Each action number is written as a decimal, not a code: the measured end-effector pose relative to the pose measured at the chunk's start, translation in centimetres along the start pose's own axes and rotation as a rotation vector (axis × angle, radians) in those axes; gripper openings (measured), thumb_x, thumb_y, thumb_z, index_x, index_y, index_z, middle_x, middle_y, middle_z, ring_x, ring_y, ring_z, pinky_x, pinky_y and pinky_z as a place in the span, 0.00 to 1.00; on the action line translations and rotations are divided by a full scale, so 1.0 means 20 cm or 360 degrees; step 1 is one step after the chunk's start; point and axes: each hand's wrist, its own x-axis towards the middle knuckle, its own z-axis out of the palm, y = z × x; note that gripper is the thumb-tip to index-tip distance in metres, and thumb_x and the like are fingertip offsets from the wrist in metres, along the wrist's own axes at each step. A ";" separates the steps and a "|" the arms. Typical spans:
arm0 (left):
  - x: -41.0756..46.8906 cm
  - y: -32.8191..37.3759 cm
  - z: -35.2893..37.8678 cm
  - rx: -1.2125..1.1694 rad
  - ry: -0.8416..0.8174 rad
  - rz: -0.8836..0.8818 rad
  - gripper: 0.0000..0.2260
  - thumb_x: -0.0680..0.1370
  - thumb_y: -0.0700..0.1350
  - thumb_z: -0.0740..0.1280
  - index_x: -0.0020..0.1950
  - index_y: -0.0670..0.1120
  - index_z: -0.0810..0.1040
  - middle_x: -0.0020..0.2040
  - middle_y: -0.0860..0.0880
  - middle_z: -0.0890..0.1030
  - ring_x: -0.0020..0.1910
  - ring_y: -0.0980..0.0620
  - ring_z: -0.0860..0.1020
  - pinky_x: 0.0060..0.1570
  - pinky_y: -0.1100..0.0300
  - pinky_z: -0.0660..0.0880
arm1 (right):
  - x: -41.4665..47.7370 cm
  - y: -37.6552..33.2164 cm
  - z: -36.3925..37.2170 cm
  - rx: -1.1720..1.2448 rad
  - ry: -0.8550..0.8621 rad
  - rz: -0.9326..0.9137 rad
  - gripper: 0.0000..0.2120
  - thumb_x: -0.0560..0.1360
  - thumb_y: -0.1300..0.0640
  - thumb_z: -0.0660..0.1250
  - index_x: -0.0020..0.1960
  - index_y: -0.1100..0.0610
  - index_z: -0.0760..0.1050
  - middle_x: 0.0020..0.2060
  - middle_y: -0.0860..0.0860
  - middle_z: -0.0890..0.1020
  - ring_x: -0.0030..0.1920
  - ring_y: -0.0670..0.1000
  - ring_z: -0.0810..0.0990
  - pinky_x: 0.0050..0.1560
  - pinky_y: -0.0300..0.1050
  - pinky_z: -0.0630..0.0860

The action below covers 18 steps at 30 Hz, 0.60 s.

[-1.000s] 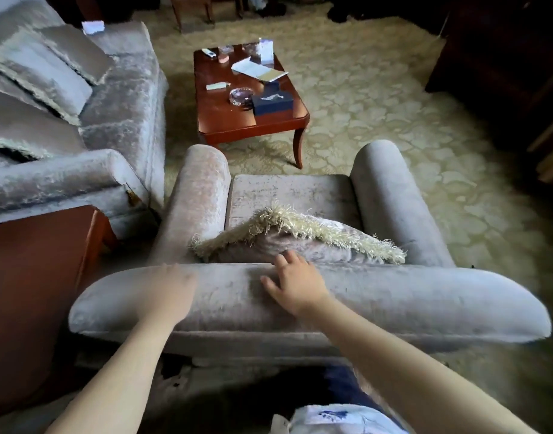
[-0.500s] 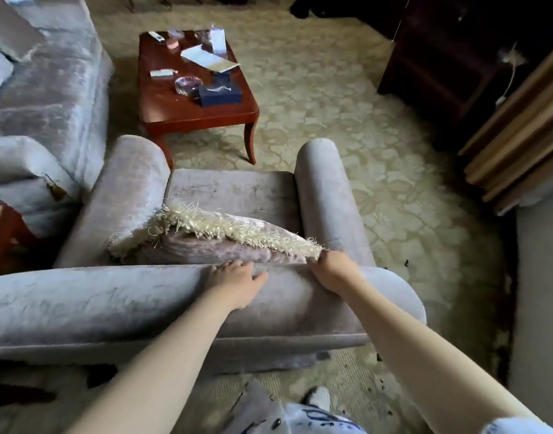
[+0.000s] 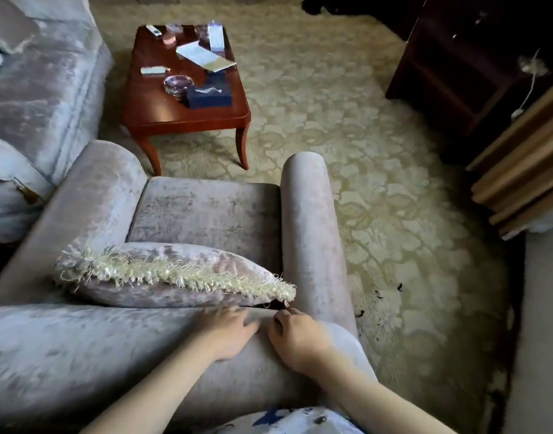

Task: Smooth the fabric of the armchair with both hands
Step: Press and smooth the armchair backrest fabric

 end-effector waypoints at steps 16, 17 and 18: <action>0.17 0.10 -0.14 -0.0070 0.0104 0.0009 0.29 0.77 0.65 0.47 0.72 0.51 0.65 0.76 0.49 0.60 0.75 0.50 0.55 0.70 0.48 0.55 | 0.17 0.15 -0.20 0.0058 -0.0052 0.0090 0.18 0.78 0.45 0.54 0.51 0.57 0.75 0.55 0.58 0.80 0.56 0.59 0.77 0.53 0.49 0.72; 0.16 0.12 -0.14 -0.0077 0.0087 0.0005 0.29 0.78 0.65 0.47 0.72 0.50 0.65 0.76 0.49 0.59 0.75 0.50 0.54 0.70 0.48 0.54 | 0.17 0.16 -0.21 0.0056 -0.0051 0.0082 0.18 0.78 0.45 0.54 0.51 0.57 0.75 0.54 0.57 0.81 0.56 0.59 0.77 0.53 0.49 0.72; 0.15 0.13 -0.13 -0.0075 0.0080 0.0001 0.29 0.78 0.64 0.47 0.72 0.51 0.65 0.76 0.49 0.59 0.75 0.50 0.53 0.70 0.48 0.54 | 0.16 0.16 -0.20 0.0048 -0.0053 0.0079 0.19 0.78 0.44 0.54 0.51 0.57 0.75 0.54 0.57 0.81 0.56 0.59 0.77 0.52 0.49 0.73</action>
